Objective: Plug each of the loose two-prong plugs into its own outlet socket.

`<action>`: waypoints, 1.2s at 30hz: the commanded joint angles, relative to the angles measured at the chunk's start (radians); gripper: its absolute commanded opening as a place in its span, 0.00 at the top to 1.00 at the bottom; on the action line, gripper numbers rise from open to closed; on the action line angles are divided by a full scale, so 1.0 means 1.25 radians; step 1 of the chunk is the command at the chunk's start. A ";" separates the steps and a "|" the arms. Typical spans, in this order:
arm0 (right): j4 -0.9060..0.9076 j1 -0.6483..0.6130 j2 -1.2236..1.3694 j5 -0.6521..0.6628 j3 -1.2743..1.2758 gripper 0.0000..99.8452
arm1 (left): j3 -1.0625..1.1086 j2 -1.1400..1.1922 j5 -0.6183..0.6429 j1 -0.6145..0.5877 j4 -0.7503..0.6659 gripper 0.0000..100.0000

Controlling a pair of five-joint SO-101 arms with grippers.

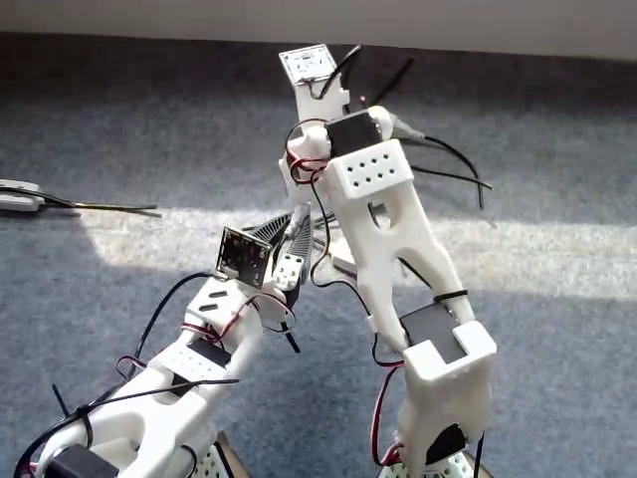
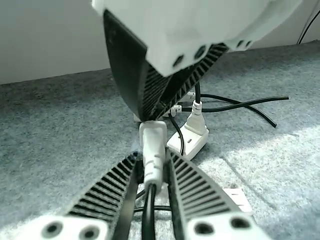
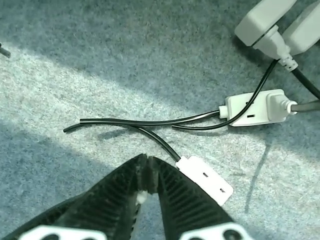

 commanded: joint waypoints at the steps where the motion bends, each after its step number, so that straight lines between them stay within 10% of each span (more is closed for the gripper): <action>1: 0.006 0.010 0.017 -0.009 0.009 0.99 | -0.105 -0.014 0.007 0.010 -0.050 0.99; 15: 0.166 0.176 0.017 -0.011 -0.257 0.90 | -0.150 0.127 0.007 0.004 -0.047 0.99; 27: 0.145 0.422 0.021 0.001 -0.294 0.84 | -0.213 0.230 0.010 -0.212 -0.010 0.99; 36: 0.150 0.321 0.060 0.284 -0.150 0.83 | -0.211 0.229 0.028 -0.236 0.028 0.99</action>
